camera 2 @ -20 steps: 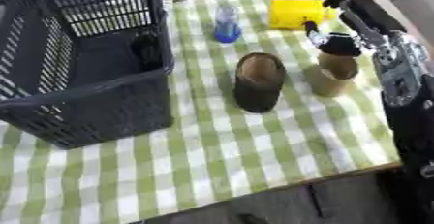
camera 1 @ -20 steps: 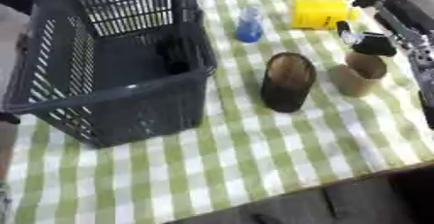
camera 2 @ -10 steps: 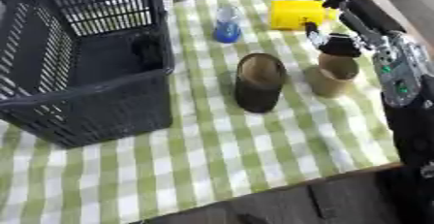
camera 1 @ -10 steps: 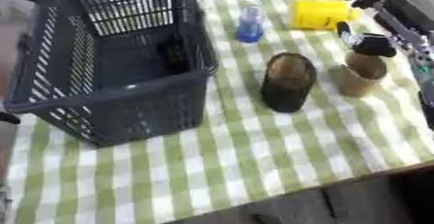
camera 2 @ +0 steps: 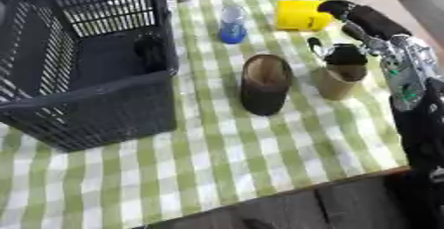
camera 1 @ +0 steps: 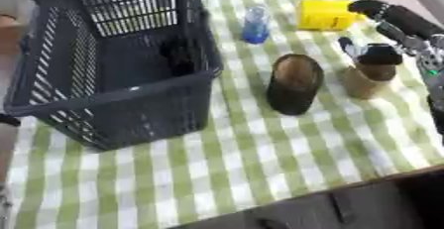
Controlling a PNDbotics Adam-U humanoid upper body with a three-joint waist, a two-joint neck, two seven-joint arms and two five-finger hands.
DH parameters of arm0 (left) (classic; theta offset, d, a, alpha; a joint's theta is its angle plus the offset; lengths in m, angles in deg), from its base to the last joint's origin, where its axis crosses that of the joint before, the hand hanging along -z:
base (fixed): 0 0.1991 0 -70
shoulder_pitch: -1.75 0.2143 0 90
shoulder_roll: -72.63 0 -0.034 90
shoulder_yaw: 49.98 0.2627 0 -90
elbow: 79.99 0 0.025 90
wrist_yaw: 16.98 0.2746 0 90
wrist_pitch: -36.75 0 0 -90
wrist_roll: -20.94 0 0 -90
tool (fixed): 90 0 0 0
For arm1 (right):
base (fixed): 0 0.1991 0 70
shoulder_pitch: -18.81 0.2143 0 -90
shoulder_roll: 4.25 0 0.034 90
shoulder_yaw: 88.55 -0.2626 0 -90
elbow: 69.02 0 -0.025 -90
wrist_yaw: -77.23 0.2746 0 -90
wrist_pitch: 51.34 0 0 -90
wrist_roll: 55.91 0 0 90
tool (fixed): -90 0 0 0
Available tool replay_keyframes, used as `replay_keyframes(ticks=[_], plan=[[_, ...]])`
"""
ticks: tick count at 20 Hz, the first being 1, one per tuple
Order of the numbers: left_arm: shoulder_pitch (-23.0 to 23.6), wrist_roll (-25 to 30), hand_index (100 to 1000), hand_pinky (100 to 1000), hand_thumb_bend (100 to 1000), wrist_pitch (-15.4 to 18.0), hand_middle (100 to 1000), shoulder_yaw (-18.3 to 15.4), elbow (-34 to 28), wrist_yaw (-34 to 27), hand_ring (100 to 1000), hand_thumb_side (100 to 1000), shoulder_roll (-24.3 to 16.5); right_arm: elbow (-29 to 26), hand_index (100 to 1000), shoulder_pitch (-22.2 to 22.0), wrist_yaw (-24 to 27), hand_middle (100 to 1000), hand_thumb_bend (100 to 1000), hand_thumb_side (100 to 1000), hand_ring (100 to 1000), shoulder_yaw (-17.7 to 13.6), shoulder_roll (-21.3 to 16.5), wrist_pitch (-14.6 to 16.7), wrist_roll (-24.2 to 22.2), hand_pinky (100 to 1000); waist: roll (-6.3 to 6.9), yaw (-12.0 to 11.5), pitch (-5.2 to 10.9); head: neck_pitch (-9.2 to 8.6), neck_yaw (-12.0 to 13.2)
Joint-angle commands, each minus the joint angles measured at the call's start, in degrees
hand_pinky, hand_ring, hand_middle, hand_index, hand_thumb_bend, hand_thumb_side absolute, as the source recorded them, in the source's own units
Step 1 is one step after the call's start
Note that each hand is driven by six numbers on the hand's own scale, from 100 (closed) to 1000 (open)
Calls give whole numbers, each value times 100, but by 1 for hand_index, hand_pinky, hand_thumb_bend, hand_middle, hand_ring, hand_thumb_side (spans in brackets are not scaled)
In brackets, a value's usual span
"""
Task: Pick up objects on the table and place them in the box.
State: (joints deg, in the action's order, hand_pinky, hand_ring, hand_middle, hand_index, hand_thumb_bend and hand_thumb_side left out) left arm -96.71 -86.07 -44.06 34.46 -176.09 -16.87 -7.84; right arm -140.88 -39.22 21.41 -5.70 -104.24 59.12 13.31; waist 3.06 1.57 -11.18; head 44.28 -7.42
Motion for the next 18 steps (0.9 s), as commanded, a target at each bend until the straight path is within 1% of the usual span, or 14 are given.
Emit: replay_keyframes(ticks=[1,2,3,4,6,9,14,15,16,18], plan=[[-69,-10,763,359,447,6,737,-44,-70,34,819,906,-61,-16,992,68,-192,959,251,566,958,-39,-122,29,-236,920,-107,8,163,-16,-3],[-68,-10,763,359,447,6,737,-44,-70,35,819,906,-61,-9,992,67,-195,959,251,566,958,-41,-122,40,-271,920,-106,9,162,-16,-3],[-68,-10,763,359,446,5,737,-45,-69,37,819,906,-62,18,999,56,-209,979,257,639,982,-22,-130,58,-331,936,-109,8,162,-16,-3],[-68,-11,763,359,446,3,737,-47,-69,39,819,906,-63,56,999,51,-230,979,257,639,982,-5,-139,87,-407,936,-111,6,163,-16,-3],[-65,-11,763,359,447,2,736,-47,-68,40,819,906,-63,132,1000,42,-278,994,268,687,1000,14,-157,139,-544,954,-113,3,164,-16,-4],[-62,-9,763,359,447,1,736,-48,-67,39,819,906,-65,258,1000,34,-352,1000,281,750,1000,27,-185,210,-728,979,-110,0,167,-16,-6],[-62,-5,763,358,447,-1,737,-48,-65,37,819,906,-66,443,1000,27,-480,1000,290,781,1000,2,-231,234,-858,994,-105,7,165,-16,-10],[-61,-2,763,358,446,-2,737,-48,-64,38,819,907,-66,486,1000,26,-508,1000,286,737,1000,-7,-240,223,-862,995,-104,9,163,-16,-11],[-61,-2,763,358,447,-2,737,-50,-64,38,819,907,-66,534,1000,23,-535,1000,293,789,1000,-14,-250,211,-866,995,-105,11,162,-16,-12],[-61,1,763,358,447,-3,737,-50,-65,37,820,907,-66,617,1000,17,-579,1000,297,797,1000,-26,-264,194,-861,994,-103,12,160,-16,-9]])
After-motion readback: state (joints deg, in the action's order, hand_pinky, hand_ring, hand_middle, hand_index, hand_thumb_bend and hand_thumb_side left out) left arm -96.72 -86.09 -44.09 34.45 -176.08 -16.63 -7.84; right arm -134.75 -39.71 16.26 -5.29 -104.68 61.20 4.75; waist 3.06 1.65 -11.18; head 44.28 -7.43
